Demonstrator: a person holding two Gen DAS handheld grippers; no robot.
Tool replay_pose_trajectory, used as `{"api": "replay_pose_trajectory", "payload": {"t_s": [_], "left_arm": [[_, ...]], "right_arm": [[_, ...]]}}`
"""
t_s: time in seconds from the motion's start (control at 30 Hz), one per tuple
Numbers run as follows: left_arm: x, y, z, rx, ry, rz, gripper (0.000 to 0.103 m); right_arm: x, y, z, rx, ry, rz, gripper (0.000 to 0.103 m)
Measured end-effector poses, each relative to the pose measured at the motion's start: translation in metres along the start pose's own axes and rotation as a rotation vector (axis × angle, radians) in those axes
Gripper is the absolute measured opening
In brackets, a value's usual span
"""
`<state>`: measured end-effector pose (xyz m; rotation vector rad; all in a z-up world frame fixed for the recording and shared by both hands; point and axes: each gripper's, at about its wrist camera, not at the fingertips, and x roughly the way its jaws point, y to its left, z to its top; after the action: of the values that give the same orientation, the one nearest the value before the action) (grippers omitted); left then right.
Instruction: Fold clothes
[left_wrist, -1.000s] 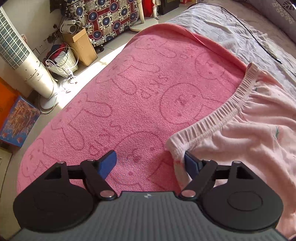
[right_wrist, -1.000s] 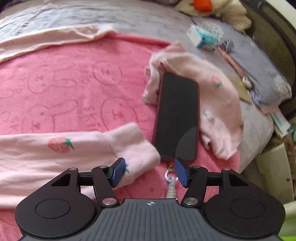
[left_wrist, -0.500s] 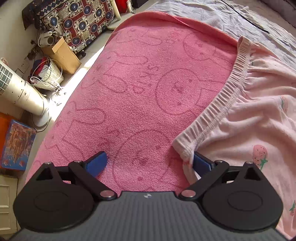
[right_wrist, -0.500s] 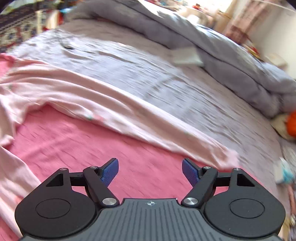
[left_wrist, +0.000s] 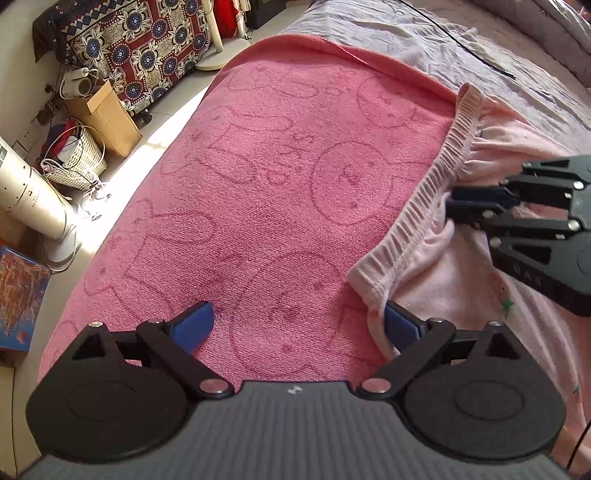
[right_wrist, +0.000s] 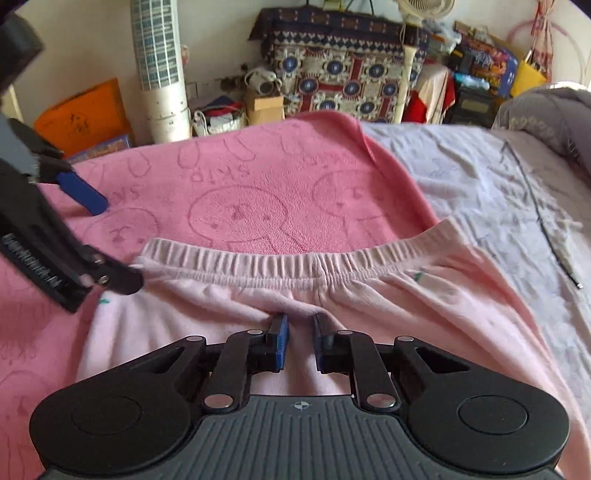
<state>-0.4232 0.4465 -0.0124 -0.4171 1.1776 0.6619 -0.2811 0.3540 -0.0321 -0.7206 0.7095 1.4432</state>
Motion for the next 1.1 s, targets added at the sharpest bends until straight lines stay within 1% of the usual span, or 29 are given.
{"api": "replay_pose_trajectory", "payload": {"t_s": [0.03,0.1,0.2,0.27,0.3,0.4,0.47,0.5,0.53,0.57,0.63,0.67,0.7,0.77,0.8,0.83,0.9,0.97,1.0,1.03,1.07,1.1], "left_arm": [[-0.001,0.0,0.0,0.0,-0.004,-0.005,0.098],[-0.004,0.002,-0.001,-0.011,-0.009,-0.017,0.098],[-0.013,0.008,-0.002,-0.033,-0.012,-0.038,0.098],[-0.019,0.012,-0.003,-0.04,-0.019,-0.055,0.098],[-0.021,0.014,-0.004,-0.042,-0.021,-0.063,0.098],[-0.024,0.019,-0.004,-0.057,-0.01,-0.071,0.098],[-0.02,0.023,-0.004,-0.071,0.001,-0.041,0.098],[-0.016,0.026,-0.004,-0.082,0.011,-0.017,0.098],[-0.01,0.029,-0.004,-0.098,0.027,0.014,0.098],[-0.005,0.032,-0.004,-0.115,0.04,0.043,0.097],[-0.007,0.036,-0.003,-0.154,0.027,0.076,0.094],[-0.011,0.036,-0.003,-0.167,0.008,0.089,0.094],[-0.018,0.034,-0.002,-0.159,-0.026,0.104,0.093],[-0.034,0.016,0.001,-0.079,-0.098,0.13,0.093],[-0.04,0.003,0.002,-0.027,-0.124,0.128,0.093],[-0.044,-0.013,0.0,0.03,-0.138,0.103,0.093],[-0.051,-0.046,-0.002,0.145,-0.166,0.054,0.093],[-0.055,-0.086,-0.012,0.269,-0.182,-0.015,0.093],[-0.054,-0.106,-0.02,0.329,-0.184,-0.052,0.094],[-0.052,-0.122,-0.029,0.378,-0.176,-0.08,0.094],[-0.047,-0.135,-0.038,0.418,-0.16,-0.092,0.094],[-0.041,-0.148,-0.048,0.452,-0.14,-0.089,0.094]], "right_arm": [[0.002,-0.001,0.006,0.004,-0.016,0.002,0.013],[0.004,-0.001,0.015,0.0,-0.035,0.004,0.013],[-0.013,-0.004,0.014,0.004,-0.063,0.013,0.014],[-0.035,-0.006,0.004,0.035,-0.093,0.005,0.015],[-0.049,-0.007,-0.006,0.056,-0.104,-0.003,0.015],[-0.085,-0.005,-0.044,0.109,-0.086,-0.035,0.016],[-0.101,-0.001,-0.073,0.14,-0.043,-0.067,0.017],[-0.107,-0.001,-0.087,0.156,-0.018,-0.077,0.022],[-0.107,-0.002,-0.106,0.171,0.036,-0.105,0.03],[-0.105,-0.003,-0.125,0.186,0.097,-0.137,0.031],[-0.117,-0.006,-0.141,0.211,0.096,-0.16,0.031],[-0.127,-0.004,-0.143,0.217,0.089,-0.165,0.031],[-0.138,-0.002,-0.142,0.222,0.083,-0.169,0.031],[-0.158,0.009,-0.143,0.214,0.066,-0.172,0.037],[-0.167,0.017,-0.145,0.195,0.054,-0.169,0.046],[-0.172,0.027,-0.151,0.173,0.059,-0.177,0.052],[-0.175,0.039,-0.169,0.189,0.125,-0.186,0.053],[-0.18,0.044,-0.198,0.249,0.219,-0.199,0.053],[-0.187,0.046,-0.213,0.285,0.249,-0.215,0.053],[-0.197,0.045,-0.226,0.319,0.262,-0.231,0.054],[-0.211,0.041,-0.245,0.366,0.286,-0.262,0.055],[-0.224,0.037,-0.262,0.412,0.321,-0.307,0.058]]}}
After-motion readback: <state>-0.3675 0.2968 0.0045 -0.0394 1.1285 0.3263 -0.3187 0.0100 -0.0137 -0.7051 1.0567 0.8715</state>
